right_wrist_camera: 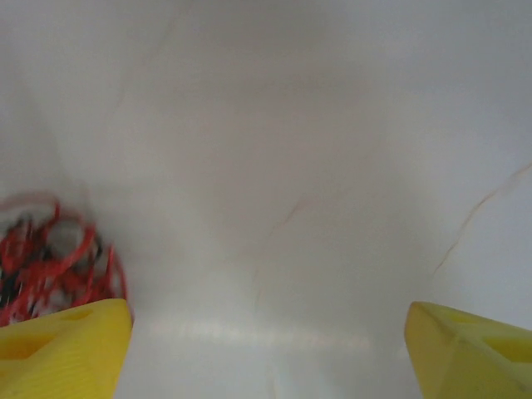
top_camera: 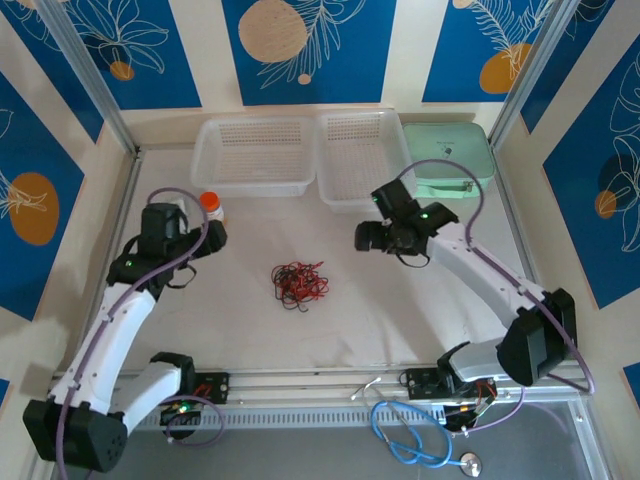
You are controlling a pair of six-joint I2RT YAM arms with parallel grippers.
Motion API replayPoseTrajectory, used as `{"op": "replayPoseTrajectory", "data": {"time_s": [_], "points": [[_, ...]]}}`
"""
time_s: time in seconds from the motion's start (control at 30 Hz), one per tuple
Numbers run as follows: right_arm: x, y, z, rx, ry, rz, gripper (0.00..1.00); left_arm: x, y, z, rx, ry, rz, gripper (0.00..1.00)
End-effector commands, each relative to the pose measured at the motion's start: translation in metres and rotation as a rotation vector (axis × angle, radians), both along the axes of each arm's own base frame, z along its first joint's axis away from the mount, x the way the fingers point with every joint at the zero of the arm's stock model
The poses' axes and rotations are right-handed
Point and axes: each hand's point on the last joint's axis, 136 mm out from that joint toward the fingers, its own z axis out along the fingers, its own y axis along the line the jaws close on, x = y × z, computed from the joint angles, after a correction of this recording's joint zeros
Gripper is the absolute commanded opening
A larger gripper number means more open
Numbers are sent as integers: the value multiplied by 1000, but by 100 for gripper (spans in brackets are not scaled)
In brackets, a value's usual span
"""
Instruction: Untangle the cables
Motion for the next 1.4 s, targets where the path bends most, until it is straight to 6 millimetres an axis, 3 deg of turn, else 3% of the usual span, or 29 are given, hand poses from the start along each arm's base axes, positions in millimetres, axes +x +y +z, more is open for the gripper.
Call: {"op": "replayPoseTrajectory", "data": {"time_s": [0.0, 0.13, 0.23, 0.33, 0.43, 0.73, 0.93, 1.07, 1.23, 1.37], "points": [[-44, 35, -19, 80, 246, 37, 84, -50, -28, -31, -11, 274, -98, 81], [-47, 86, -27, 169, 234, 100, 83, -51, -69, -55, -32, 310, -183, 80], [-43, 116, -27, 244, 190, 116, 81, -51, -106, -84, -69, 351, -245, 73], [-42, 134, -34, 289, 178, 109, 77, -51, -142, -106, -79, 350, -305, 65], [-42, 143, -44, 301, 177, 95, 72, -50, -163, -122, -60, 339, -329, 61], [-32, 149, -82, 260, 186, 34, 58, -34, -158, -140, -3, 254, -251, 58], [-30, 139, -104, 226, 226, -22, 48, -38, -150, -158, -1, 242, -228, 53], [-29, 130, -113, 232, 249, -56, 36, -39, -155, -159, -57, 192, -262, 49], [-28, 116, -121, 239, 271, -91, 1, -40, -163, -149, -118, 125, -329, 34], [-31, 100, -124, 236, 285, -116, 0, -44, -170, -142, -147, 97, -386, 10]]}}
